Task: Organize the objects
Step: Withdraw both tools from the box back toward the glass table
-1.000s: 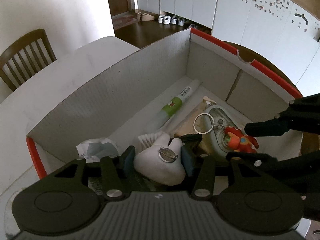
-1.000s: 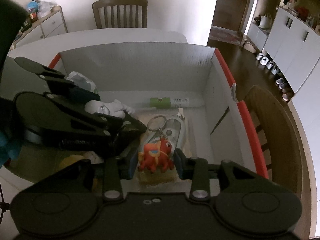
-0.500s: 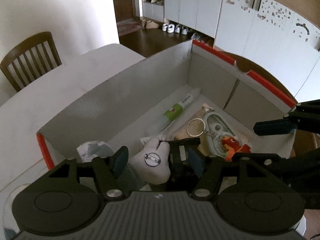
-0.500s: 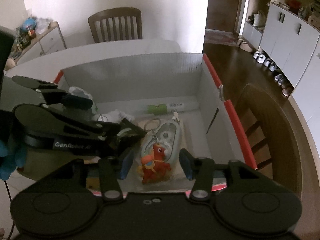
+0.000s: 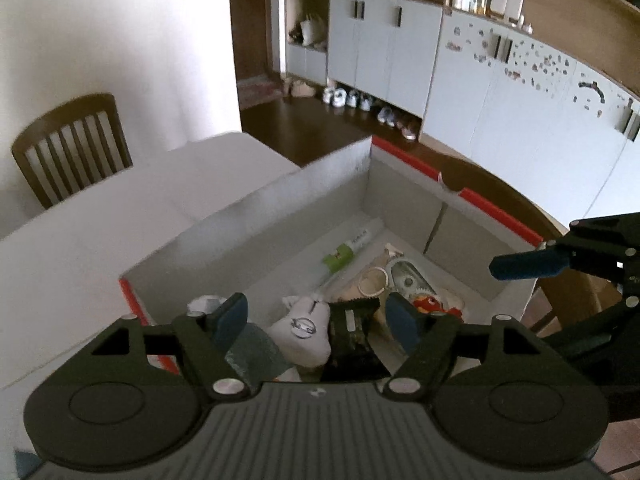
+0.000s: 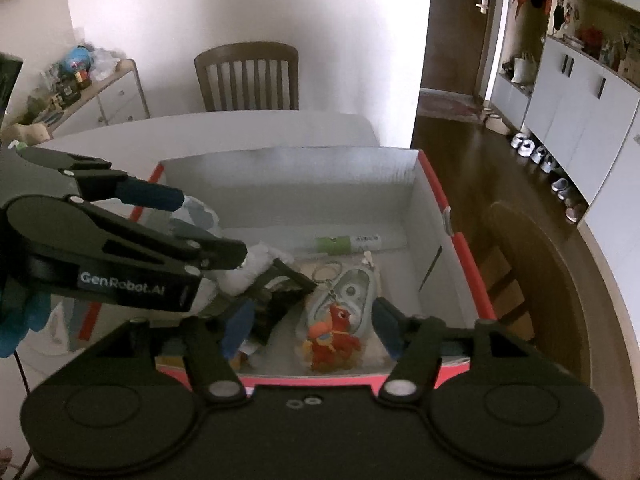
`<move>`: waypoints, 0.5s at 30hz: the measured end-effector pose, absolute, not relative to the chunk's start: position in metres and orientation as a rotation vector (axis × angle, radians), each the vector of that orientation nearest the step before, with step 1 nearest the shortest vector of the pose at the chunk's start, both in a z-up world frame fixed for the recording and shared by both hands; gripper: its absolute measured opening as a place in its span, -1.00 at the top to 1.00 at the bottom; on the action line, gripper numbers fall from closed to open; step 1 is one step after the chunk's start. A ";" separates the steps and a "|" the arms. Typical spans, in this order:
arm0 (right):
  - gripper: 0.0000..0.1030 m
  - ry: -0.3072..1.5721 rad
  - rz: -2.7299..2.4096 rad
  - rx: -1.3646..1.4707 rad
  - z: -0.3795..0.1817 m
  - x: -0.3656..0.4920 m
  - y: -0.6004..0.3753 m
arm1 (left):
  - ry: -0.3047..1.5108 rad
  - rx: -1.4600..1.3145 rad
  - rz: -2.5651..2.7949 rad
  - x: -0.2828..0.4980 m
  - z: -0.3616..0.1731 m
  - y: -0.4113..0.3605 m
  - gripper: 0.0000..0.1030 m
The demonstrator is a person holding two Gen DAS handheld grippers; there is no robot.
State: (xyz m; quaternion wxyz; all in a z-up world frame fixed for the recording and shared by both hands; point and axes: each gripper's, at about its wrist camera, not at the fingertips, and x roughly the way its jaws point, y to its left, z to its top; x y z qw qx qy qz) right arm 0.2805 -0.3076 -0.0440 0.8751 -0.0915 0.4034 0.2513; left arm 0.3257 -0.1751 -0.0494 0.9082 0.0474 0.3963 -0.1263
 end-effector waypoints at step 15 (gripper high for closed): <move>-0.72 0.765 0.551 -0.117 -0.012 0.250 -0.288 | 0.747 0.040 -0.266 0.291 -0.015 -0.132 -0.70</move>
